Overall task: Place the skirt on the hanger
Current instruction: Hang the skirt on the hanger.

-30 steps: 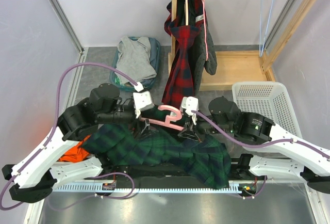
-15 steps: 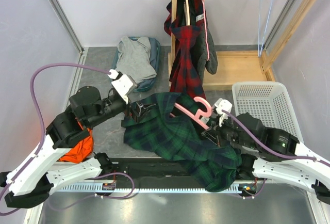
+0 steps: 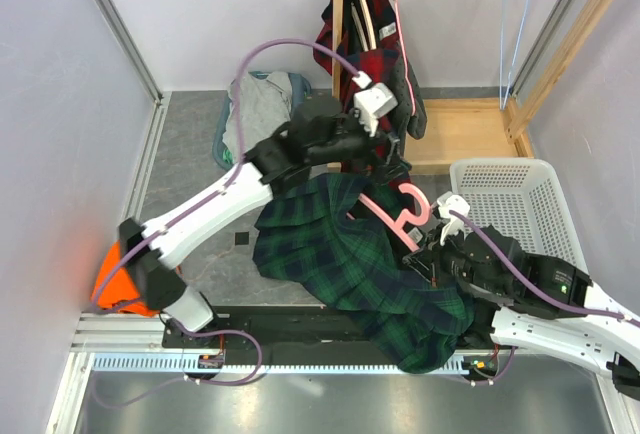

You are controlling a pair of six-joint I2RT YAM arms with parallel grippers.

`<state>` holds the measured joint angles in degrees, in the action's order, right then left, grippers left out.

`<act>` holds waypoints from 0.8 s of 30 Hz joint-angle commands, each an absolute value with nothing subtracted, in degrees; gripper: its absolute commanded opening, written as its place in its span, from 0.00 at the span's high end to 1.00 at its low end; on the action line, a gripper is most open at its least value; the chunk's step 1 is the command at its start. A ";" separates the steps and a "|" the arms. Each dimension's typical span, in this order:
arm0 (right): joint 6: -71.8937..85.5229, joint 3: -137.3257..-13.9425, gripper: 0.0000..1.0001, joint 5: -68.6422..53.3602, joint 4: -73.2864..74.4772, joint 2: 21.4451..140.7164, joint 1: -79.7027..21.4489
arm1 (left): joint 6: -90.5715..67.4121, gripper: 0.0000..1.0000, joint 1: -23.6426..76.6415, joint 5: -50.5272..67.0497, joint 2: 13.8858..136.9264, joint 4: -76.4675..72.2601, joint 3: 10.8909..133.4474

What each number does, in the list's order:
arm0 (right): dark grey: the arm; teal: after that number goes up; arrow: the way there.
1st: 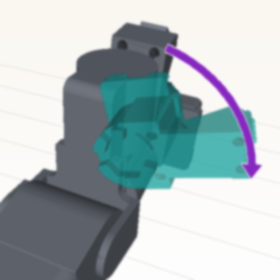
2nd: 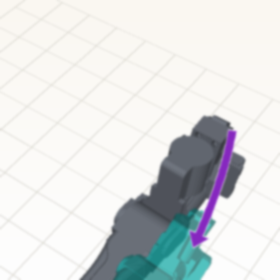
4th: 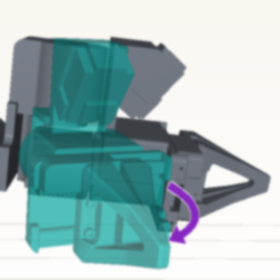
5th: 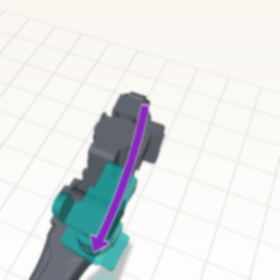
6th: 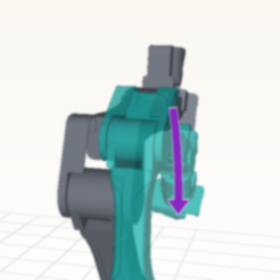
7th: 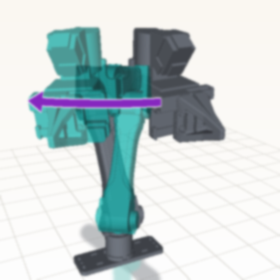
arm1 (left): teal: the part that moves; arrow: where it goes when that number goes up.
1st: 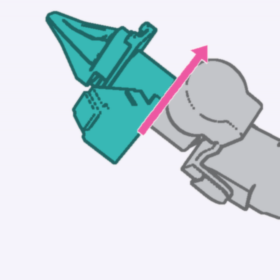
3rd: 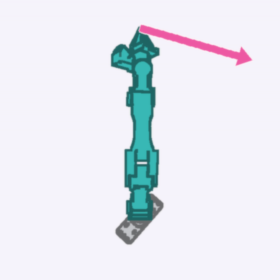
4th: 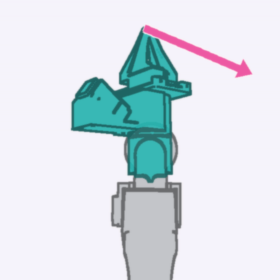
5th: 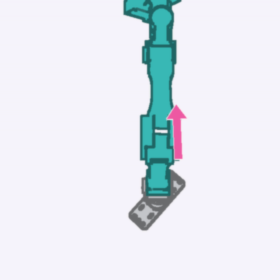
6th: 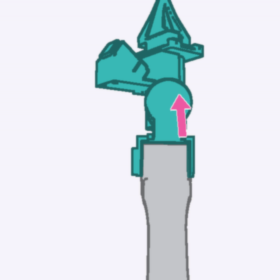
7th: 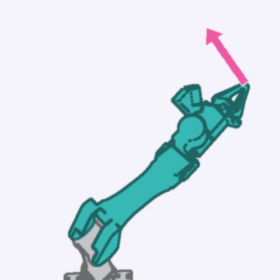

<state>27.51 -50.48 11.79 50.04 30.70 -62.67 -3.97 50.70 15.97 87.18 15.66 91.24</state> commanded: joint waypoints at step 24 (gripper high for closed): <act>46.57 -64.94 1.00 34.17 69.25 36.56 -62.58 | -11.61 0.06 47.90 -17.22 100.91 4.66 90.01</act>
